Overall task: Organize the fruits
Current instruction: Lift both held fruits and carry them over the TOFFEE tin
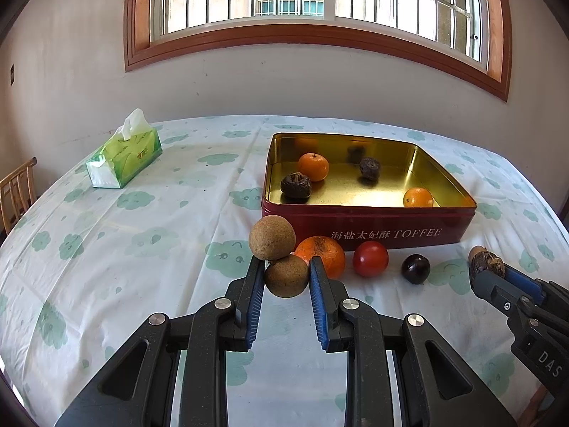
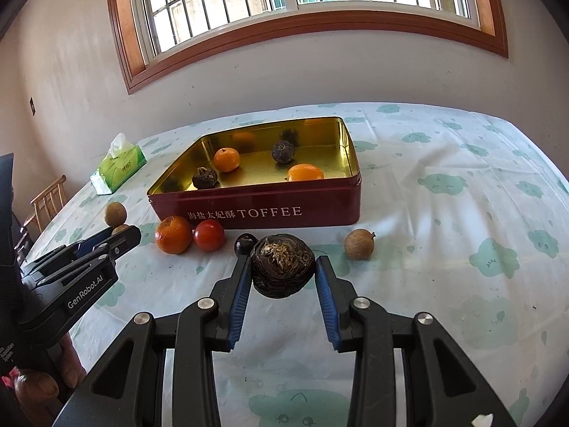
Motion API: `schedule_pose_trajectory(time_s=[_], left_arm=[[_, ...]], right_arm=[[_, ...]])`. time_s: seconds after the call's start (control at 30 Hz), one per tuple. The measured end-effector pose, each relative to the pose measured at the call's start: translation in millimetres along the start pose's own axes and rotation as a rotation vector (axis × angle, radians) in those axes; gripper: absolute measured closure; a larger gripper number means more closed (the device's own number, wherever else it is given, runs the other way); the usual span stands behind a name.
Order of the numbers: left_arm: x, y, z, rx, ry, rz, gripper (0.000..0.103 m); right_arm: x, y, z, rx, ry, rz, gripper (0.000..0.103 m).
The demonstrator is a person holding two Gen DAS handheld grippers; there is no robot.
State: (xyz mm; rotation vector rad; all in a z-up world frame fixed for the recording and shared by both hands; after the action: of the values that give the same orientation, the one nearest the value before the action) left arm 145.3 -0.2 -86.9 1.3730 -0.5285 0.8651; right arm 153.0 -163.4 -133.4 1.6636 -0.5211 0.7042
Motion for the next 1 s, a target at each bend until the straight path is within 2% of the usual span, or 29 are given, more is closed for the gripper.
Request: schedule_pose_trajectory(time_s=[0.17, 0.43, 1.0], left_arm=[[3.3, 2.1, -2.5, -0.009, 0.011, 0.007, 0.077], [2.7, 8.5, 2.3, 0.011, -0.04, 0.038, 0.077], [19.7, 20.9, 7.4, -0.014, -0.04, 0.07, 0.077]], right_arm=[[-0.5, 4.8, -0.1, -0.002, 0.0, 0.021, 0.069], [-3.0, 15.0, 0.9, 0.023, -0.027, 0.027, 0.069], [15.4, 38.9, -3.1, 0.046, -0.033, 0.089, 0.069]])
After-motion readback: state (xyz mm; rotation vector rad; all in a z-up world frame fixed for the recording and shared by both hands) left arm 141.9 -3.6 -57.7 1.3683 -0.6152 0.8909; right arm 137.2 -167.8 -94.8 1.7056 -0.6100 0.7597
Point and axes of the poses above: each gripper's, at about its wrist camera, not at the fingertips, and y roughly against the way its jaws point, z to its right, x to its top, the point moved 2 cm from there along -y, roughly the way its jaws point, and after that the axes turned 10 degrees about y, right-handed, at the moved point
